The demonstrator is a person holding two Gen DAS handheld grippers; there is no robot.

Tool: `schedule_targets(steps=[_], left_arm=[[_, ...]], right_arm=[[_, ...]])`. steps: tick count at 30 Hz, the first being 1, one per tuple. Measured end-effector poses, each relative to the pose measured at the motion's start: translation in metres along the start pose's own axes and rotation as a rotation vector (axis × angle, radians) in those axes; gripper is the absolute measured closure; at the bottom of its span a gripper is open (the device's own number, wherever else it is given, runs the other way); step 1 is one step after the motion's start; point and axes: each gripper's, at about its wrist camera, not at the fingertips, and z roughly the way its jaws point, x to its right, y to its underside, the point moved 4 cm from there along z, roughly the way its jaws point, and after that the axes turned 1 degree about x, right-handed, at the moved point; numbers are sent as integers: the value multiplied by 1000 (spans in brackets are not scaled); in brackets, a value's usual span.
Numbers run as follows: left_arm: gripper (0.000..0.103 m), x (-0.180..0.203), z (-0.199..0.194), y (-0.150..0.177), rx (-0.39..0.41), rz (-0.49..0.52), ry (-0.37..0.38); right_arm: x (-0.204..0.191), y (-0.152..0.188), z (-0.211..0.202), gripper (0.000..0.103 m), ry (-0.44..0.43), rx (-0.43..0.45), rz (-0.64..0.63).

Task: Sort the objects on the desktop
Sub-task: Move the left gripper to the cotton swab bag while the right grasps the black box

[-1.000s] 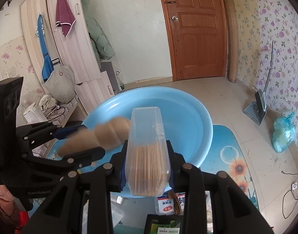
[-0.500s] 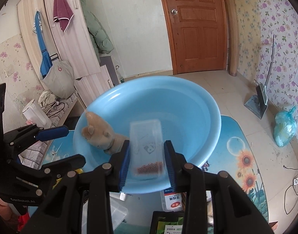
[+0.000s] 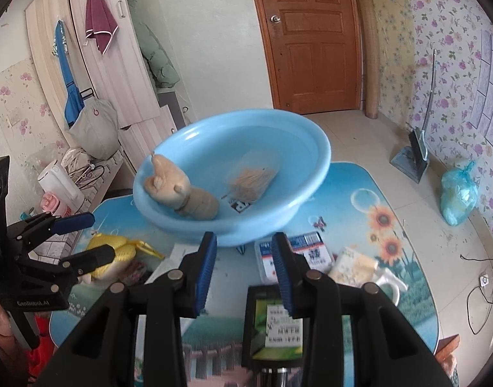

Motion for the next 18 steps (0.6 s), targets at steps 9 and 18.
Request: schedule_targets(steps=[9, 18], left_arm=[[28, -9, -8, 55, -56, -34, -18], [24, -13, -16, 86, -72, -51, -9]], right_arm=[[7, 47, -22, 68, 63, -5, 15], [10, 75, -28, 67, 99, -40, -18]])
